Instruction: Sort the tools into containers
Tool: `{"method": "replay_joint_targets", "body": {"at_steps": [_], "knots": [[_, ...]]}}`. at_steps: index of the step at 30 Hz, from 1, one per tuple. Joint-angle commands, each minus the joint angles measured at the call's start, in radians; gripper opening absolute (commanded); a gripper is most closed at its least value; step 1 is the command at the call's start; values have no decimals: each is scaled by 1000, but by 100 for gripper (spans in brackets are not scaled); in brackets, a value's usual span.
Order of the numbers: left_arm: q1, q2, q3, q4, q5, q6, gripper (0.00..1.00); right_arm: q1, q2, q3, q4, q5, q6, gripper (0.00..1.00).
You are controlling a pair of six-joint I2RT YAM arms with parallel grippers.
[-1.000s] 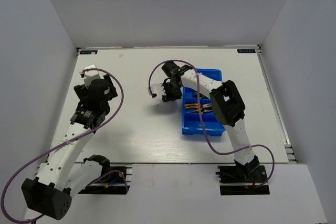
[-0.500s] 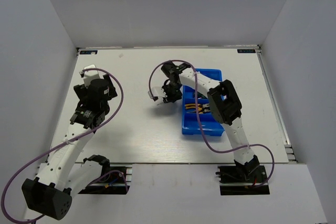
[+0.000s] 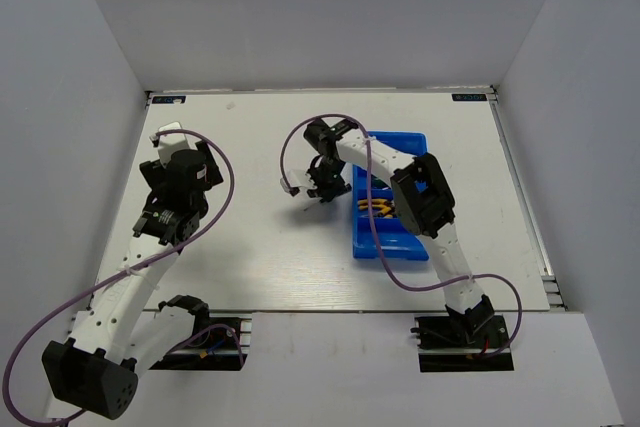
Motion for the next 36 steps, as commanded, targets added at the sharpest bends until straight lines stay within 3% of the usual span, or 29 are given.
{"method": "replay_joint_targets", "body": {"at_steps": [1,3,16,27,32,36], "knots": [[6,-18,-4,15,9,6,100,16,30,-66,49,43,95,11],[6,-18,-4,15,9,6,100,22,21,-88,90,30,124,0],[15,-36,-14,15,0,6,100,88,-142,-11,81,-292,305,0],[15,-46,-14,24,0,6,100,107,-430,-55,150,-14,534,0],[15,-46,-14,24,31,6,100,76,-658,-319,163,147,548,0],[15,-46,-14,43,93,15,100,18,-847,-592,166,140,509,0]]}}
